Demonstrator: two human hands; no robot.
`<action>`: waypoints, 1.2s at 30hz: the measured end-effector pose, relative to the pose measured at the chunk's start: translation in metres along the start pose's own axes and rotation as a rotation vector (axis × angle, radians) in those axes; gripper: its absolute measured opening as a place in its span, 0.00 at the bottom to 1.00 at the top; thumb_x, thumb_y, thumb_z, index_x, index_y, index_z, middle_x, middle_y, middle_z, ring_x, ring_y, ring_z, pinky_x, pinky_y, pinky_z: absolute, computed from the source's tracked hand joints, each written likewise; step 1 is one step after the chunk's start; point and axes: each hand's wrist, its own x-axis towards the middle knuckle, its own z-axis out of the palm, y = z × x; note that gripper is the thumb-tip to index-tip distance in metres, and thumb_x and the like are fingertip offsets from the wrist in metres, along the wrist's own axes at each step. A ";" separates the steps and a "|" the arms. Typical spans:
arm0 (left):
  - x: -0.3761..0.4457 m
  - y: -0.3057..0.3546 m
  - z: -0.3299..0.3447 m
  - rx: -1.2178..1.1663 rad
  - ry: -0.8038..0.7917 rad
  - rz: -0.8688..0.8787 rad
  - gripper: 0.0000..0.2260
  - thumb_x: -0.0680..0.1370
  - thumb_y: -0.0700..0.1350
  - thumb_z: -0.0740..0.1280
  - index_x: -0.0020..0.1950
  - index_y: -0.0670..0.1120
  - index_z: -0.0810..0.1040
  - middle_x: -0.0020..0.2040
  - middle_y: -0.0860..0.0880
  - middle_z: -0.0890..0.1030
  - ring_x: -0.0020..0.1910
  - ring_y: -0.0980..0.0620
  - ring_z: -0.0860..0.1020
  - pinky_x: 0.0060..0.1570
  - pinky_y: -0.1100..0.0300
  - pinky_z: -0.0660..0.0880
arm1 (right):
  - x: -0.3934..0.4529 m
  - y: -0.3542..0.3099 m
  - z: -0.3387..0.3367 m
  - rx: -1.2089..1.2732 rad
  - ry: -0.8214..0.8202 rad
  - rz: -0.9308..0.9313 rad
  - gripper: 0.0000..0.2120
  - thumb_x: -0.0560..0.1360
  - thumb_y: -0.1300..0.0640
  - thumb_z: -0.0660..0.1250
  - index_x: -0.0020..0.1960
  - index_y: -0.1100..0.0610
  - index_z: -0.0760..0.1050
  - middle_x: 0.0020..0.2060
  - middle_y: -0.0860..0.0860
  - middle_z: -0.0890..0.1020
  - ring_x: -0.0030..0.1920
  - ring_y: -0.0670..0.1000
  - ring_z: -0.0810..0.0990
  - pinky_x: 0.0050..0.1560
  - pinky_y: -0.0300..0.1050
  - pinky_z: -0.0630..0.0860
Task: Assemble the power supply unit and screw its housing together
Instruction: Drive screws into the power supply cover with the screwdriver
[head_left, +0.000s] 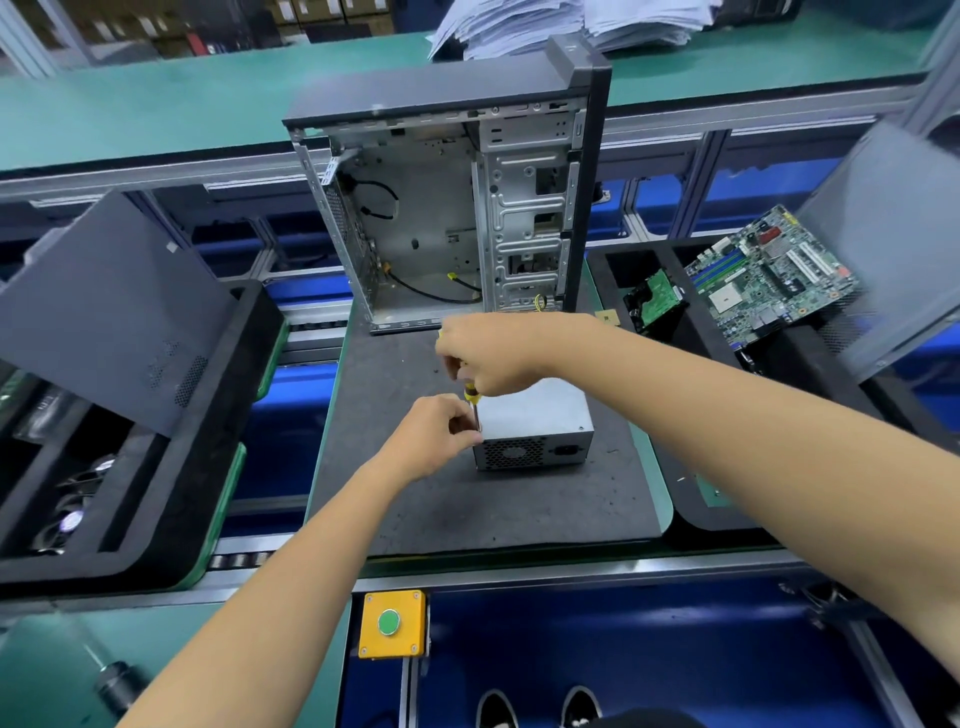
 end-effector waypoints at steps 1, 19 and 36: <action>0.000 0.000 0.000 -0.007 0.003 -0.005 0.03 0.72 0.42 0.73 0.40 0.44 0.81 0.42 0.49 0.81 0.42 0.51 0.78 0.45 0.59 0.75 | -0.001 -0.001 0.001 -0.029 0.027 -0.012 0.06 0.76 0.61 0.62 0.52 0.59 0.74 0.49 0.53 0.73 0.44 0.54 0.73 0.40 0.47 0.69; -0.003 0.002 0.001 -0.008 0.018 -0.043 0.03 0.72 0.40 0.73 0.39 0.47 0.82 0.40 0.52 0.83 0.39 0.56 0.79 0.43 0.65 0.74 | -0.011 -0.014 0.006 -0.243 0.097 0.185 0.14 0.83 0.49 0.52 0.52 0.58 0.71 0.43 0.55 0.73 0.34 0.54 0.68 0.32 0.47 0.63; -0.006 0.004 0.005 -0.072 0.062 -0.159 0.03 0.71 0.39 0.74 0.38 0.45 0.83 0.34 0.56 0.80 0.35 0.60 0.77 0.35 0.72 0.70 | -0.006 -0.014 -0.003 -0.023 -0.069 0.090 0.06 0.75 0.64 0.60 0.52 0.61 0.69 0.52 0.57 0.72 0.37 0.54 0.72 0.32 0.44 0.63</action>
